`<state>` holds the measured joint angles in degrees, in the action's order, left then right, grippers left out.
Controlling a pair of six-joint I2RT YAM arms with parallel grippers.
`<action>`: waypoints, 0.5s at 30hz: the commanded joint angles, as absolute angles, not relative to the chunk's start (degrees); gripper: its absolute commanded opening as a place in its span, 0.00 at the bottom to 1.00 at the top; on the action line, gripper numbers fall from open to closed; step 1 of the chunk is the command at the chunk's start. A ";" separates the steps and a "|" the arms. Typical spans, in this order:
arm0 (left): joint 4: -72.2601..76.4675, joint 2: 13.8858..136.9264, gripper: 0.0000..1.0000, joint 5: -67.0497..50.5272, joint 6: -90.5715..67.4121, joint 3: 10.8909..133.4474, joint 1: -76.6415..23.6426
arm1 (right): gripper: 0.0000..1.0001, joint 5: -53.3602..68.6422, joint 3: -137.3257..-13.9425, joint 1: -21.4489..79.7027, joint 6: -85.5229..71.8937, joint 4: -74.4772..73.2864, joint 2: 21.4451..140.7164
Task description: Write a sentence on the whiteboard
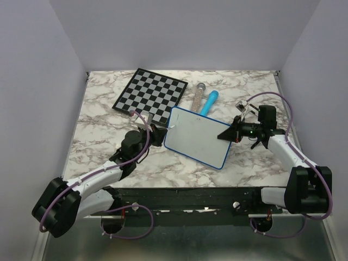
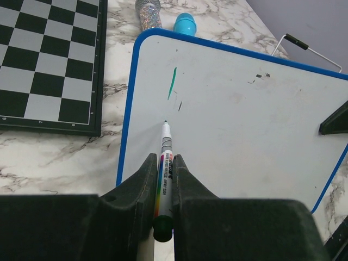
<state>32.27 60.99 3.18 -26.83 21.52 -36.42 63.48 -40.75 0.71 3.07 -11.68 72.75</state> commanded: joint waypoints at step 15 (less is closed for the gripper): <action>33.93 63.98 0.00 0.88 -26.19 27.86 -35.51 | 0.01 62.75 -42.19 1.05 4.31 -11.87 72.07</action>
